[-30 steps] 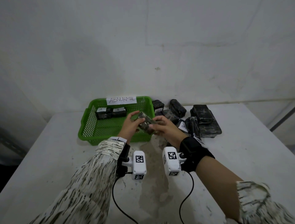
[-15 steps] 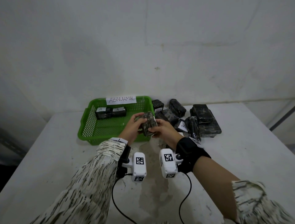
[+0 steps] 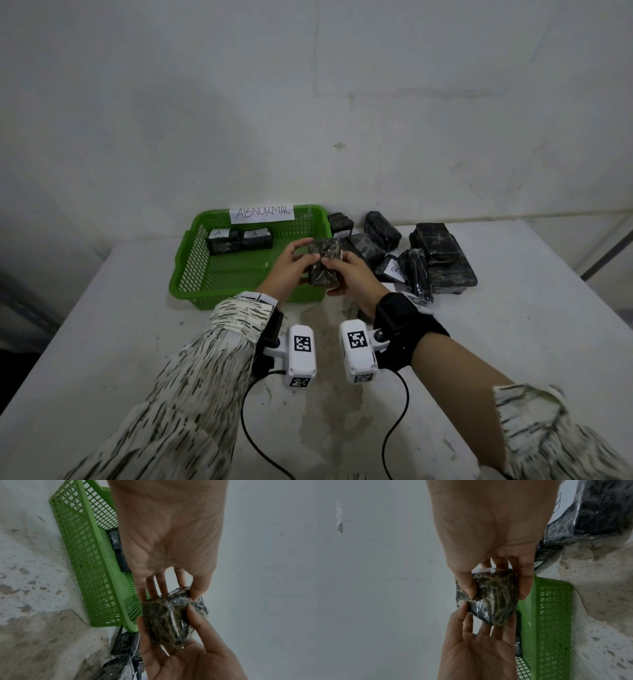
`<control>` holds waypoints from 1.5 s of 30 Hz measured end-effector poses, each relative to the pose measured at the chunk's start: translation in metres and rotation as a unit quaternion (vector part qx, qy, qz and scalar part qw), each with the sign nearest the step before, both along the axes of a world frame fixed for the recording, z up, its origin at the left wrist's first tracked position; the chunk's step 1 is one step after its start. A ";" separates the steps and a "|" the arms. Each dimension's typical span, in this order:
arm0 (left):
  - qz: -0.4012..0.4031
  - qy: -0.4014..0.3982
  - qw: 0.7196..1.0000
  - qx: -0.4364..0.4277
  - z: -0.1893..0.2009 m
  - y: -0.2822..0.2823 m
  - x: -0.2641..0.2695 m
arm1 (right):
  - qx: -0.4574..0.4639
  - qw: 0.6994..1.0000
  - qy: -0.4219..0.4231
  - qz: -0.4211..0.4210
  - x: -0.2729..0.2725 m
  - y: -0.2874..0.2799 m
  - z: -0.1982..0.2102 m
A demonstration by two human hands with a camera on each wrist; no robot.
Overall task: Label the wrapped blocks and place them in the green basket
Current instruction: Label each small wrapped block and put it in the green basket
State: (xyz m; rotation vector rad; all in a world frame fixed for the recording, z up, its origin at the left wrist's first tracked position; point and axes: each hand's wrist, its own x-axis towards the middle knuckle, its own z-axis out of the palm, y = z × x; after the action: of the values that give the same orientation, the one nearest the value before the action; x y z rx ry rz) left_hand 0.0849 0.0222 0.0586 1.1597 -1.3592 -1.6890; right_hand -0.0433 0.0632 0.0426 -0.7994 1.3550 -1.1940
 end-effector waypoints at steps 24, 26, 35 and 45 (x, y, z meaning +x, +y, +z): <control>0.002 -0.056 0.998 0.011 -0.012 -0.007 0.011 | -0.056 0.997 0.038 0.033 -0.006 0.004 -0.012; 0.006 -0.033 0.999 0.031 -0.010 -0.005 0.012 | -0.056 0.998 0.031 0.029 -0.007 0.005 -0.012; -0.010 -0.011 0.998 0.064 -0.006 -0.004 0.011 | -0.074 0.992 0.098 -0.022 -0.009 0.000 -0.013; -0.108 -0.093 0.990 0.018 -0.003 0.009 0.001 | -0.046 0.996 0.047 -0.060 -0.008 -0.002 -0.008</control>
State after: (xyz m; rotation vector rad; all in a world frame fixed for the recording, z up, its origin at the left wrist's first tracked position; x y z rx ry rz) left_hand 0.0860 0.0310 0.0560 1.2534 -1.6258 -1.7972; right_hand -0.0510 0.0608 0.0346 -0.8580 1.4516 -1.3350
